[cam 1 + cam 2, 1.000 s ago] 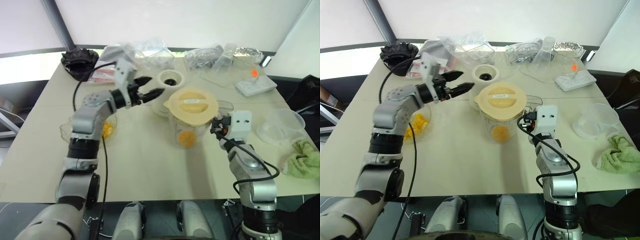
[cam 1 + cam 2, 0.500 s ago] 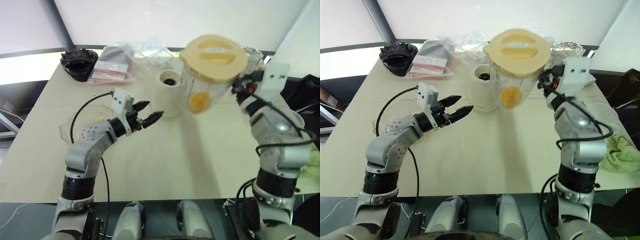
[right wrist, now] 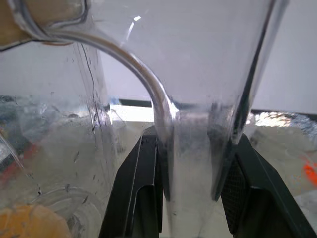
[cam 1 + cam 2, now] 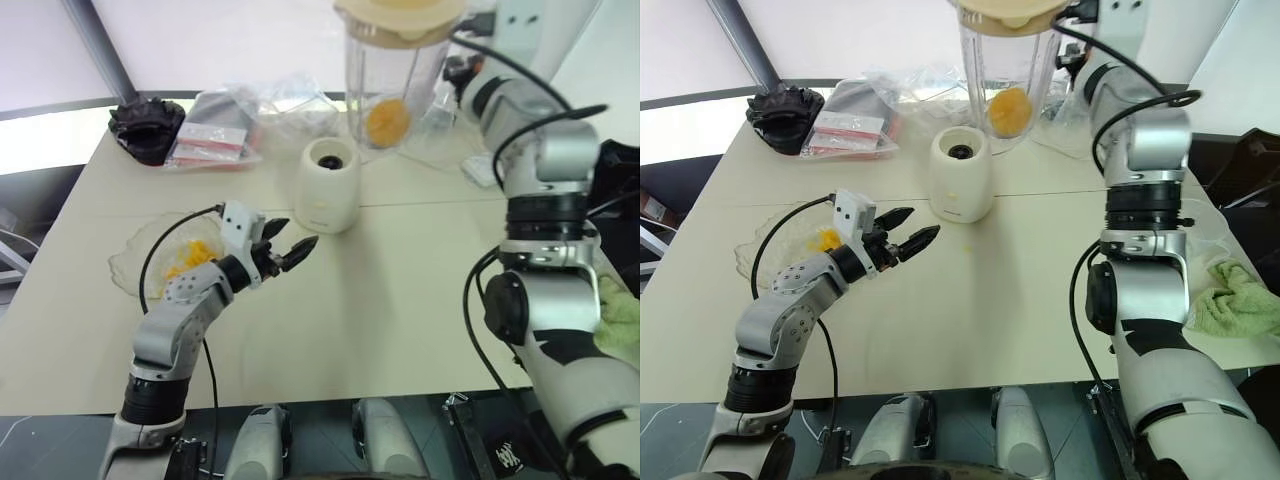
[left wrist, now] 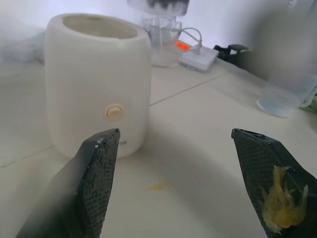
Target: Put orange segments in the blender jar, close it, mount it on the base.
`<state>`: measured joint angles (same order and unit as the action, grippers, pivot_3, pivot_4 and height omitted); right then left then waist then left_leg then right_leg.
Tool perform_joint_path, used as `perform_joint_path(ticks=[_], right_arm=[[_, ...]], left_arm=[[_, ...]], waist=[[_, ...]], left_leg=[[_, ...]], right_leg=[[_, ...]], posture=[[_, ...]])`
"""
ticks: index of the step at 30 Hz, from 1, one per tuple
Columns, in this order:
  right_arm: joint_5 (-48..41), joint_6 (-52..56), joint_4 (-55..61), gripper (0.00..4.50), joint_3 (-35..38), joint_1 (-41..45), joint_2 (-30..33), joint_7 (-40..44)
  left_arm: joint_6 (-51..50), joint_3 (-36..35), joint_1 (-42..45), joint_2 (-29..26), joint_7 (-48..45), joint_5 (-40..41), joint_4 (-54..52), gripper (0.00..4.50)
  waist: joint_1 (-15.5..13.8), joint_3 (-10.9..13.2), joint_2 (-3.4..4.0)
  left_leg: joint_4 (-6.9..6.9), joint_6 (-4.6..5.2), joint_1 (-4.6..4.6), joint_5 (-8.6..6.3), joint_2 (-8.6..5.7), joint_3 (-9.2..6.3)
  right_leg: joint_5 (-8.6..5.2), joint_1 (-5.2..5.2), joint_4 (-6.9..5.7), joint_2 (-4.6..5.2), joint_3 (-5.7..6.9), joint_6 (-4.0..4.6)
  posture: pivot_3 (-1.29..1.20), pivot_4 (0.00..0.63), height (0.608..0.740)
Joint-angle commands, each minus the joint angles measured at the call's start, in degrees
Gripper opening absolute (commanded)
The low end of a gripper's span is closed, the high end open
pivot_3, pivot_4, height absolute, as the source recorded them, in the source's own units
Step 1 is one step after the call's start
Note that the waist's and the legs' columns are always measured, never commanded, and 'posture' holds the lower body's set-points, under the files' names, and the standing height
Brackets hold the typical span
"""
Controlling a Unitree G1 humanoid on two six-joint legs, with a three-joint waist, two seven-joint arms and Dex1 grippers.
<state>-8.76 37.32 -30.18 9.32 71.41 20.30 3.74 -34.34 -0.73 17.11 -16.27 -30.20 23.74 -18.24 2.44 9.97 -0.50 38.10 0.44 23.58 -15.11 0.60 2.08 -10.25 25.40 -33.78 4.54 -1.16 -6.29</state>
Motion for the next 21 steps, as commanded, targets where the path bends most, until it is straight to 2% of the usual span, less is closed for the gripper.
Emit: perform_joint_path(ticks=[1,9,21], right_arm=[[0.37,-8.27,-4.64,0.92,0.51,7.3,-1.23,-0.08],[0.38,-14.77,-15.32,0.92,0.28,11.51,-5.27,0.44],[0.05,-11.57,-8.8,0.92,-0.59,6.12,-8.32,0.6]], left_arm=[[1.67,-0.23,-0.83,-0.3,0.94,-0.14,-3.06,3.74],[1.21,-0.9,-3.26,-0.74,3.39,-0.02,-5.82,3.74],[1.34,-0.25,-4.13,-2.17,4.33,0.09,-6.79,3.74]], waist=[[-0.01,0.01,0.0],[0.07,0.02,0.01],[-0.03,0.03,0.02]], left_leg=[[-0.01,0.0,0.0,0.0,0.0,-0.01],[-0.12,0.0,0.02,-0.01,0.01,-0.06],[-0.1,-0.01,0.01,0.0,0.01,-0.12]], right_leg=[[0.07,0.0,0.0,0.0,0.01,-0.13],[0.08,0.02,0.01,0.0,0.08,-0.14],[0.06,0.03,-0.12,0.01,0.11,-0.11]], posture=[[0.0,0.15,0.74],[0.0,0.15,0.74],[0.0,0.15,0.74]])
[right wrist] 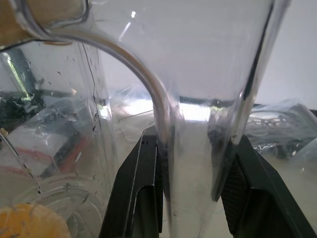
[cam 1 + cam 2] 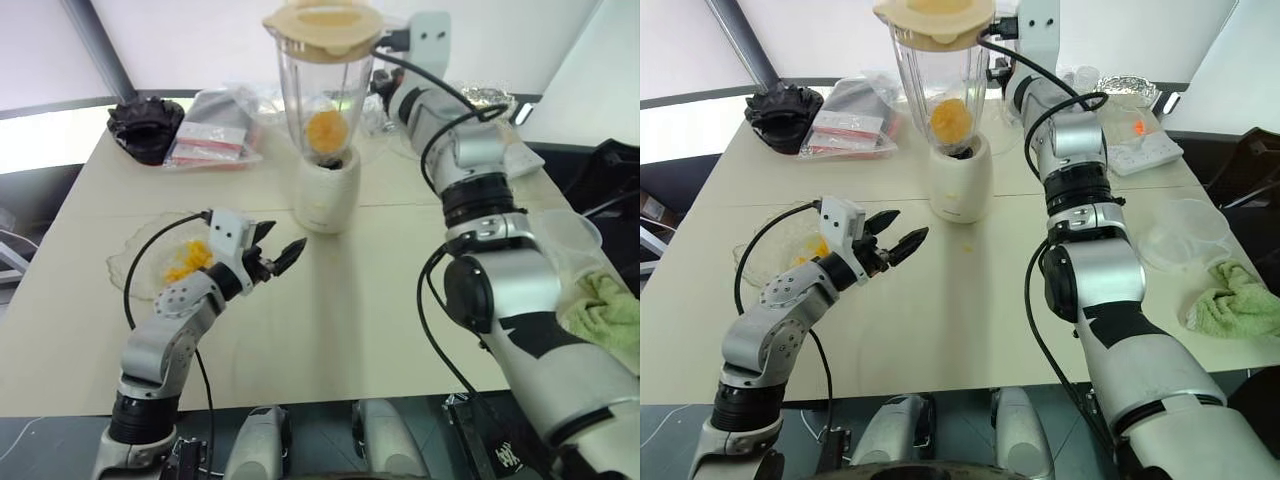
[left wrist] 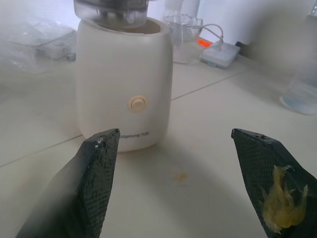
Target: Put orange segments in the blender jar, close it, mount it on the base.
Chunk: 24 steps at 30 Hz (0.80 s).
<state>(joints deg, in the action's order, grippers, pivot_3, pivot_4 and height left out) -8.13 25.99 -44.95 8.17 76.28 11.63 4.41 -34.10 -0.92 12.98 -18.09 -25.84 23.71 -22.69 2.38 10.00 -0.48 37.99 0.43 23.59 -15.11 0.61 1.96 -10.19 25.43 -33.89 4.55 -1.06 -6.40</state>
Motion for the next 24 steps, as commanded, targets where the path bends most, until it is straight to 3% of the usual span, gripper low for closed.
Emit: perform_joint_path(ticks=[1,10,24], right_arm=[[-0.63,0.05,6.45,0.92,0.56,1.01,0.32,-0.1],[1.05,1.2,10.53,0.92,0.54,-3.71,2.55,-1.78],[1.65,-4.72,1.32,0.92,-0.48,-3.58,1.62,-0.46]], left_arm=[[1.12,-0.03,0.01,-0.38,-0.04,0.13,-2.32,3.74],[1.53,1.44,2.1,-0.27,-1.11,-0.19,-0.4,3.74],[2.42,2.9,1.92,-0.95,-2.32,-0.95,-0.69,3.74]], waist=[[0.08,0.0,0.0],[0.1,0.0,0.0],[0.22,-0.02,-0.02]], left_leg=[[0.0,0.0,0.0,0.0,0.0,0.01],[0.05,-0.01,-0.07,0.01,-0.01,-0.01],[0.08,-0.02,-0.23,0.02,0.0,0.0]], right_leg=[[0.0,0.0,-0.01,0.01,-0.01,0.0],[-0.06,-0.01,-0.12,0.0,0.01,0.1],[-0.07,-0.13,-0.14,-0.02,-0.01,0.13]], posture=[[0.0,0.15,0.74],[0.0,0.15,0.74],[0.0,0.15,0.74]])
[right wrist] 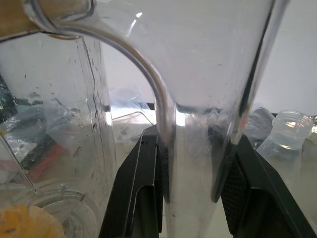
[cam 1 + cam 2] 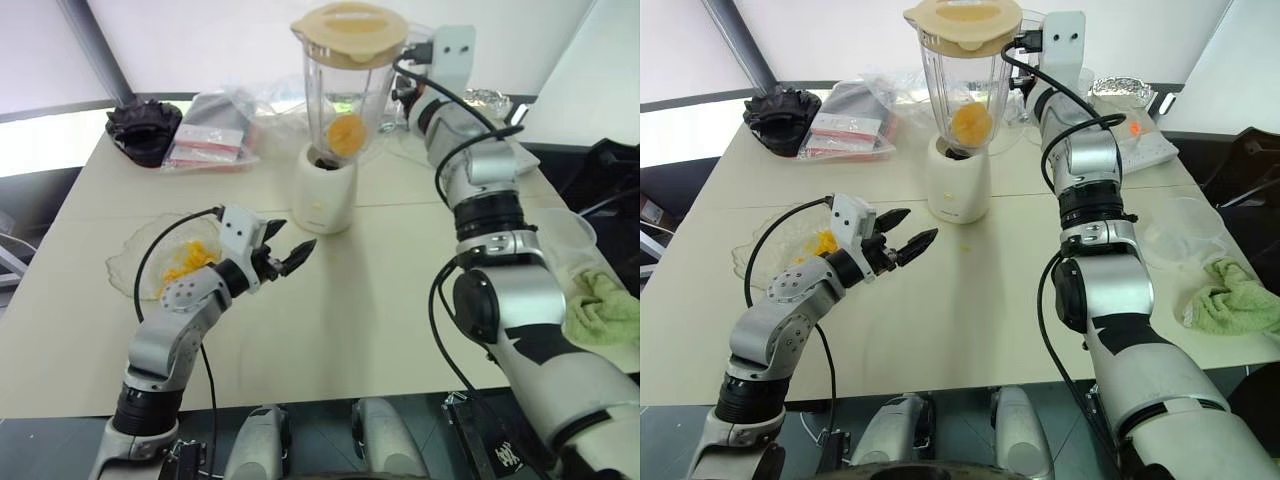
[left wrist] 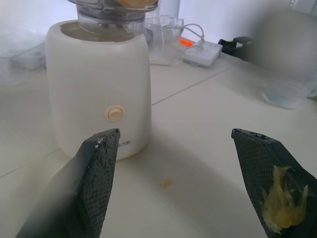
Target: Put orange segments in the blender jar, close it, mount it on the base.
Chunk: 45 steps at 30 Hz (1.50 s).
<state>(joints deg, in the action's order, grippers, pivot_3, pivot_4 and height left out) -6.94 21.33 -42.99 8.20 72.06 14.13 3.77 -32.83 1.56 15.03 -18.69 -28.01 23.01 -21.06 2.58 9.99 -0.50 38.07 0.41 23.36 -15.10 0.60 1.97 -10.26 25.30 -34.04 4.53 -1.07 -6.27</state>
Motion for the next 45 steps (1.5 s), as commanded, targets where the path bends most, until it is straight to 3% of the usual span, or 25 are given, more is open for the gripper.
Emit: perform_joint_path(ticks=[1,26,33,38,45], right_arm=[[0.31,0.16,-0.25,0.92,-0.55,0.64,-1.23,0.18],[2.51,-0.15,-1.46,0.92,-2.88,-1.38,-3.11,2.52],[2.32,1.29,2.16,4.43,-2.8,-4.36,-2.66,3.65],[1.91,4.3,10.57,4.47,-2.66,-10.49,-1.28,4.62],[-3.48,15.98,40.31,4.47,-2.3,-30.56,5.38,14.4]], left_arm=[[1.07,0.33,-0.33,-0.39,-0.11,-0.21,-2.55,3.74],[0.71,1.12,-1.72,-0.38,1.2,-0.39,-4.29,3.74],[1.37,1.51,-1.21,-0.48,0.64,-0.53,-3.56,3.79],[1.96,1.45,-1.2,-0.18,0.13,-0.18,-3.0,3.79],[2.24,0.95,-1.57,-0.2,0.56,-0.08,-2.64,3.79]], waist=[[0.06,0.0,0.0],[0.06,0.0,0.01],[0.06,0.01,0.01],[-0.04,0.01,0.01],[-0.69,0.0,0.01]], left_leg=[[0.0,-0.01,-0.01,0.0,0.0,0.0],[-0.02,-0.05,0.01,0.03,0.06,-0.01],[-0.02,-0.05,0.02,0.03,0.05,0.0],[-0.02,-0.05,0.02,0.03,0.06,-0.04],[-0.01,-0.05,0.08,0.03,0.01,-0.17]], right_leg=[[0.0,0.0,-0.01,0.0,0.0,0.0],[0.0,0.06,-0.05,-0.06,-0.01,0.01],[0.0,0.06,-0.05,-0.06,-0.02,0.01],[0.0,0.07,-0.06,-0.07,-0.01,0.0],[-0.01,0.01,0.02,0.02,0.04,-0.01]], posture=[[0.0,0.15,0.74],[0.0,0.15,0.74],[0.0,0.15,0.74],[0.0,0.15,0.74],[0.0,0.15,0.74]])
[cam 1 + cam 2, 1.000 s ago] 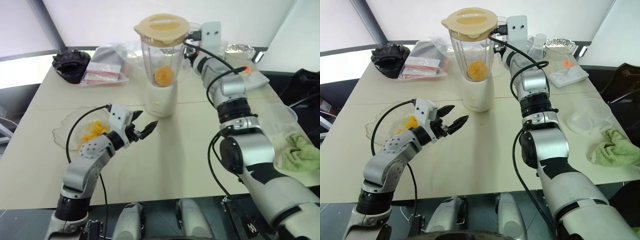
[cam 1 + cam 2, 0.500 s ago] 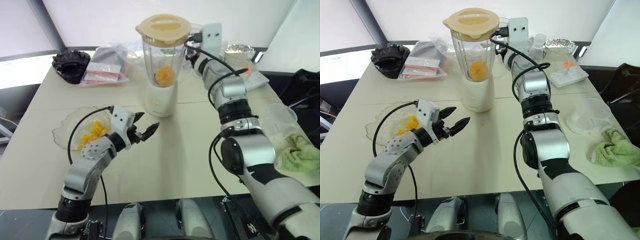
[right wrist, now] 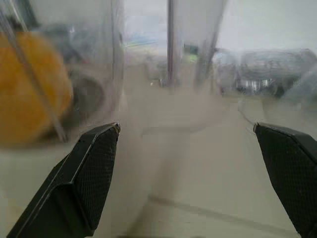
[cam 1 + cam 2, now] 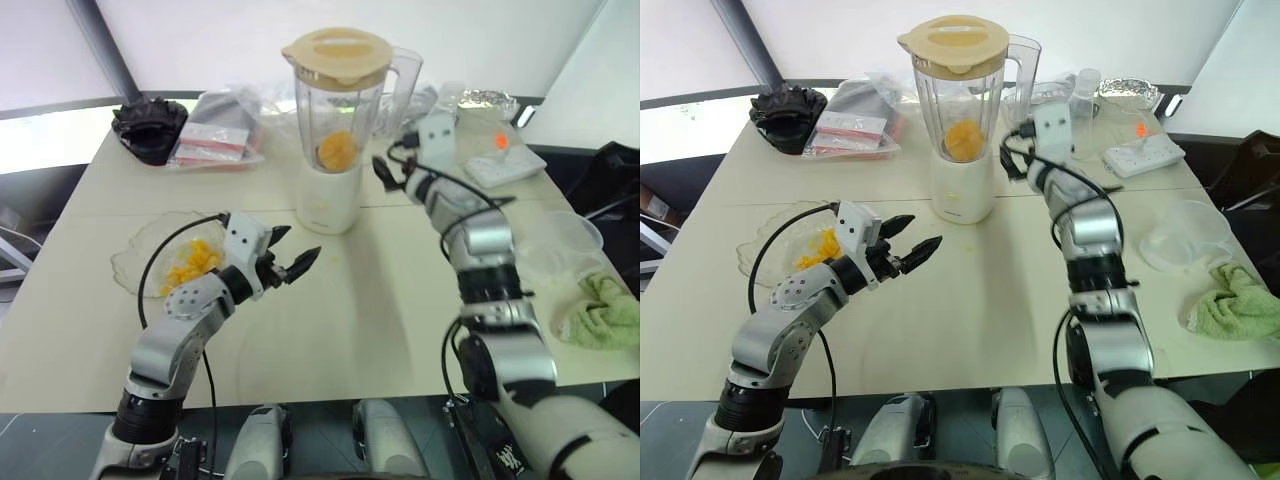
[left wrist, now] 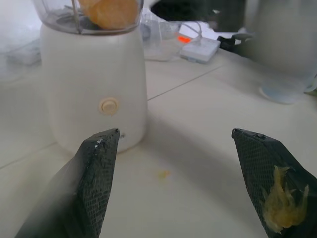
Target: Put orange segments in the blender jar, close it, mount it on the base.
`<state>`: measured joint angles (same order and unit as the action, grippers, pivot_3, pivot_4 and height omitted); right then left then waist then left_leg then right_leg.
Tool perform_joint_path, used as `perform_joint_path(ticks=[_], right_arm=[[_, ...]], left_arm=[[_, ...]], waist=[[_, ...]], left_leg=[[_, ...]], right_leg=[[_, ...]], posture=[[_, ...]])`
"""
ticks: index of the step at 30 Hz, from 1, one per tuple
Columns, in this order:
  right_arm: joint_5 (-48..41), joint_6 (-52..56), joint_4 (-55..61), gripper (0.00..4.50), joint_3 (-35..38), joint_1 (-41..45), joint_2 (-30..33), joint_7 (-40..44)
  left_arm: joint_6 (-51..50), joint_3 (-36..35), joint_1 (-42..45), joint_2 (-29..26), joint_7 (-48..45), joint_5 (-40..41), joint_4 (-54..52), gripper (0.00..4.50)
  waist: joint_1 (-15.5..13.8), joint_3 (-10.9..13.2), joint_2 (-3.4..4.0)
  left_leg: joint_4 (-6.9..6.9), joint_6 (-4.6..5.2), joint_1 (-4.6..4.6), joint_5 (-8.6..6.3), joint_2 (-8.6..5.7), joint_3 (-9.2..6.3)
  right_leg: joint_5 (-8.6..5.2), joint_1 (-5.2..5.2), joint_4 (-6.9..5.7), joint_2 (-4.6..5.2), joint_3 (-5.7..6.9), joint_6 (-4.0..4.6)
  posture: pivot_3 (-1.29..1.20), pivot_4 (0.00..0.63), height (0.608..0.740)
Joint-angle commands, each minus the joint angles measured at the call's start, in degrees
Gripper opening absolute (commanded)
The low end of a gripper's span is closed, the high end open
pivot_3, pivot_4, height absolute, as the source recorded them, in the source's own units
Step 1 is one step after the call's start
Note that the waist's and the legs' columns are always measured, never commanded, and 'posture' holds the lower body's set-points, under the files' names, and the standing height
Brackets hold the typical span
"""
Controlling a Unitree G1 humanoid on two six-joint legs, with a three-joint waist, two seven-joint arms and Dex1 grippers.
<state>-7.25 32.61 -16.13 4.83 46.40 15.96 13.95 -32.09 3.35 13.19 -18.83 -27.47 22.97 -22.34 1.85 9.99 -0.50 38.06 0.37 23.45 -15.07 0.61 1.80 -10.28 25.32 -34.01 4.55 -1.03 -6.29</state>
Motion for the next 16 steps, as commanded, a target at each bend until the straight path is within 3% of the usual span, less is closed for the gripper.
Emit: perform_joint_path(ticks=[1,5,9,16], right_arm=[[-3.62,5.6,15.09,4.47,1.21,-5.89,4.11,4.72],[-9.25,6.34,28.53,4.47,4.7,-14.87,16.11,17.4],[-16.05,5.32,33.46,4.47,8.89,-20.29,27.86,31.16],[-26.37,11.15,40.32,4.47,13.36,-25.55,34.2,37.69]], left_arm=[[1.47,-0.76,0.27,-0.13,0.06,-0.15,-1.37,3.79],[-1.67,-4.32,-0.23,-2.97,-1.04,2.51,-2.18,3.79],[-4.77,-9.03,-1.25,-7.9,-3.95,7.08,-5.06,3.79],[-8.59,-18.27,-2.08,-14.56,-6.68,14.86,-6.92,3.79]], waist=[[0.05,0.01,0.0],[0.04,0.02,0.0],[0.44,0.06,-0.08],[0.55,0.1,-0.15]], left_leg=[[0.01,0.0,0.0,0.0,-0.01,-0.01],[0.07,0.0,-0.04,0.0,-0.01,0.0],[0.08,0.0,-0.09,0.0,0.04,-0.03],[0.1,-0.01,-0.14,-0.01,0.11,-0.05]], right_leg=[[0.0,0.02,0.02,0.02,-0.05,0.0],[-0.03,0.0,0.01,-0.04,-0.03,0.0],[-0.15,0.01,-0.01,-0.08,-0.03,0.15],[-0.23,0.01,-0.02,-0.11,-0.04,0.13]], posture=[[0.0,0.15,0.74],[0.0,0.15,0.74],[0.0,0.15,0.74],[0.0,0.15,0.74]])
